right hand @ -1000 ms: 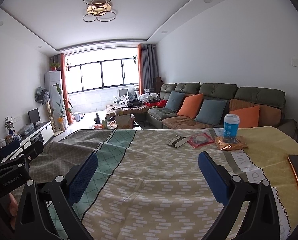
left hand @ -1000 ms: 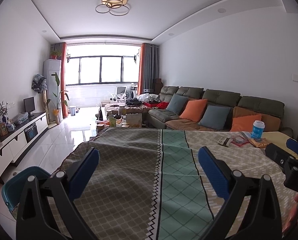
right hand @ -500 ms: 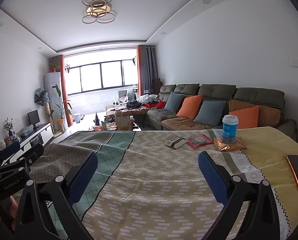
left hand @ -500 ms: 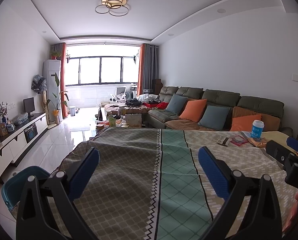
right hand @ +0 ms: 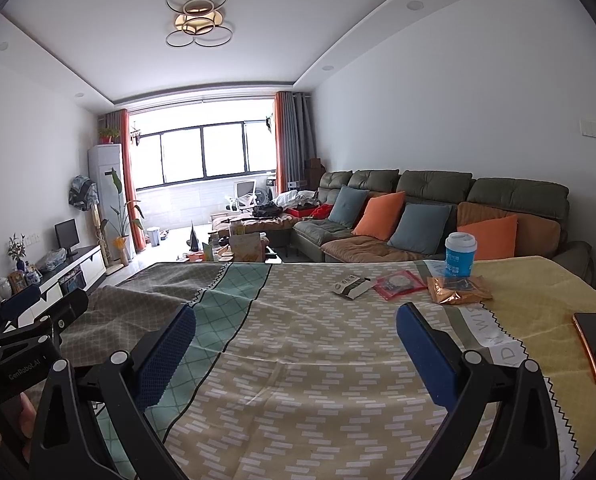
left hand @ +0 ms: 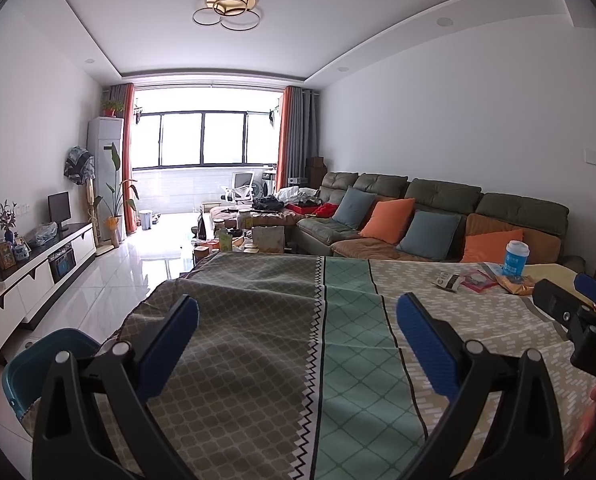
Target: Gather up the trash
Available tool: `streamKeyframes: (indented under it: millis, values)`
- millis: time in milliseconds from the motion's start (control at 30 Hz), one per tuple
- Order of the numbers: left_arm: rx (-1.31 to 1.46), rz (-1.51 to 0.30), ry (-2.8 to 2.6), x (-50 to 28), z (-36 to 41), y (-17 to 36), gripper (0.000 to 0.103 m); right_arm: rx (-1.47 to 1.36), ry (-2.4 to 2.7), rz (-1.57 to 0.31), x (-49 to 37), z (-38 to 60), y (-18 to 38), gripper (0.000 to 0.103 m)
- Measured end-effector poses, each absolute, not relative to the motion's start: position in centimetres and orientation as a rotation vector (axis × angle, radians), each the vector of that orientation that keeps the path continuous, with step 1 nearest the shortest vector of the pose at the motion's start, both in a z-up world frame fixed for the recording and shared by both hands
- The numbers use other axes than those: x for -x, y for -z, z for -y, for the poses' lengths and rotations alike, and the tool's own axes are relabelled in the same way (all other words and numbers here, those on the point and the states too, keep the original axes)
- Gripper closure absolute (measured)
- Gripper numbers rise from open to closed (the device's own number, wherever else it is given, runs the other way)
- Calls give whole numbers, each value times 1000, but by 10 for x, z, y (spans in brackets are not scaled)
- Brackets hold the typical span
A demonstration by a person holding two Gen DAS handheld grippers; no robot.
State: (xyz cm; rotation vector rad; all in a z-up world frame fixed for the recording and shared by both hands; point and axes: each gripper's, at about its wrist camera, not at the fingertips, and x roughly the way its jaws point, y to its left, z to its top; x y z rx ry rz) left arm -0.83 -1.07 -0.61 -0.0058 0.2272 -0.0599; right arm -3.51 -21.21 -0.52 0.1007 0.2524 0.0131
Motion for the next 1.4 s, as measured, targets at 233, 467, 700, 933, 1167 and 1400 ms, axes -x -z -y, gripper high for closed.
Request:
streamKeyframes:
  millis: [233, 467, 700, 933, 1167, 1400]
  values:
    - [7, -228, 59, 8, 9, 7, 3, -100, -13, -253, 35, 211, 6, 3]
    - [10, -228, 57, 9, 9, 7, 3, -99, -13, -250, 36, 211, 6, 3]
    - [9, -228, 57, 9, 8, 6, 3, -100, -13, -252, 36, 211, 6, 3]
    - [10, -229, 57, 8, 8, 6, 3, -99, -13, -250, 36, 210, 7, 3]
    - [11, -227, 56, 8, 8, 7, 3, -100, -13, -249, 37, 210, 6, 3]
    - [11, -227, 57, 8, 8, 6, 3, -98, -14, -247, 37, 211, 4, 3]
